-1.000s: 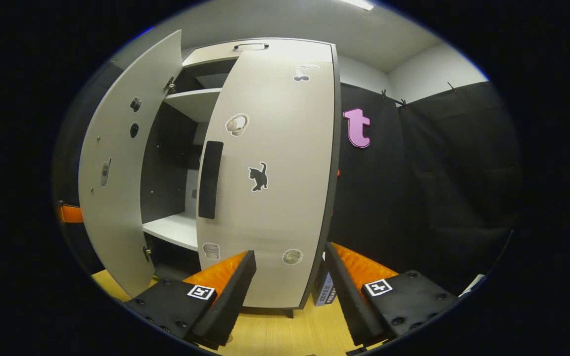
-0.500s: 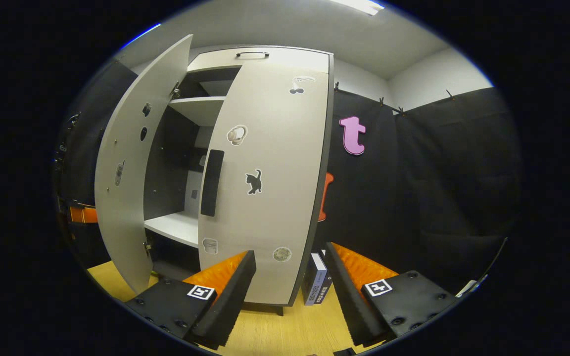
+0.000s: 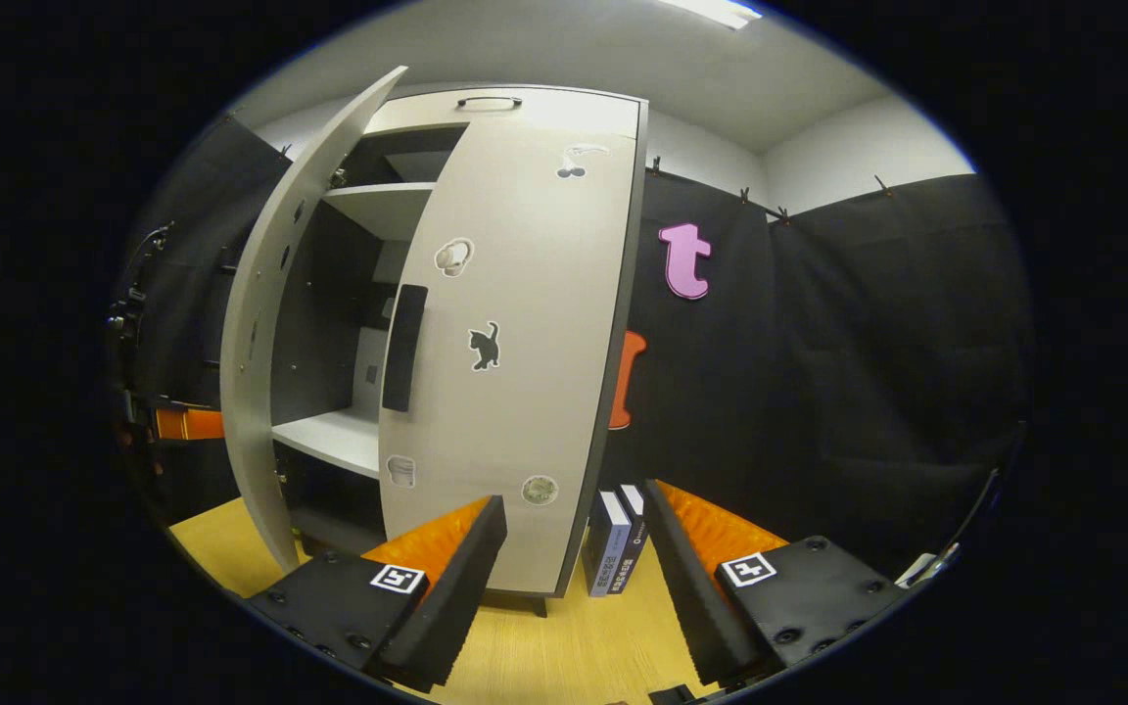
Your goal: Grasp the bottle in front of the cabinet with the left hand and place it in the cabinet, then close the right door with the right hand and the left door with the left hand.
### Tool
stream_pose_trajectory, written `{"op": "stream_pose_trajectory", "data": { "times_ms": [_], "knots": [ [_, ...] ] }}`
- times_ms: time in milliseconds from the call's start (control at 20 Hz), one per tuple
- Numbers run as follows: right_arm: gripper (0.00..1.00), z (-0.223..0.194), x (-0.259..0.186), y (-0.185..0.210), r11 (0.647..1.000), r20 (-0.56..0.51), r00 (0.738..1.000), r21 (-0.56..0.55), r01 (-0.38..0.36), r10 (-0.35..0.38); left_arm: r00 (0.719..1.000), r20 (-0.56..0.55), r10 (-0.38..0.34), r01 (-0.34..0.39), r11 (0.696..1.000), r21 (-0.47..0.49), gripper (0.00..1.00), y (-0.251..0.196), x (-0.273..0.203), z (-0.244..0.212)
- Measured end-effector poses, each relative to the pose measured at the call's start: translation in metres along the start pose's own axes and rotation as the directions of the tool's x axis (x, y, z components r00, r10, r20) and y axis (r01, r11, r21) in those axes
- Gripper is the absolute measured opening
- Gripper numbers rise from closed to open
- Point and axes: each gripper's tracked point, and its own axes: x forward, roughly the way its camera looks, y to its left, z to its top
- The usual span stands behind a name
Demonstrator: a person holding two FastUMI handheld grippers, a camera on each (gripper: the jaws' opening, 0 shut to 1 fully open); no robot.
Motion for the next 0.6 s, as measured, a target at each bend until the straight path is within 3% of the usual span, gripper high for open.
{"op": "stream_pose_trajectory", "data": {
  "times_ms": [250, 600],
  "knots": [
    [0.94, -0.001, -0.002, -0.015, 1.0, 0.009, 1.0, -0.004, 0.025, -0.025, 1.0, -0.006, -0.005, 0.005, 0.999, 0.043, 0.94, -0.013, 0.047, -0.008],
    [0.94, -0.015, -0.004, -0.032, 0.999, -0.01, 0.999, 0.021, 0.046, -0.046, 1.0, 0.006, 0.013, -0.014, 0.998, 0.059, 0.94, -0.017, 0.059, -0.003]
  ]
}}
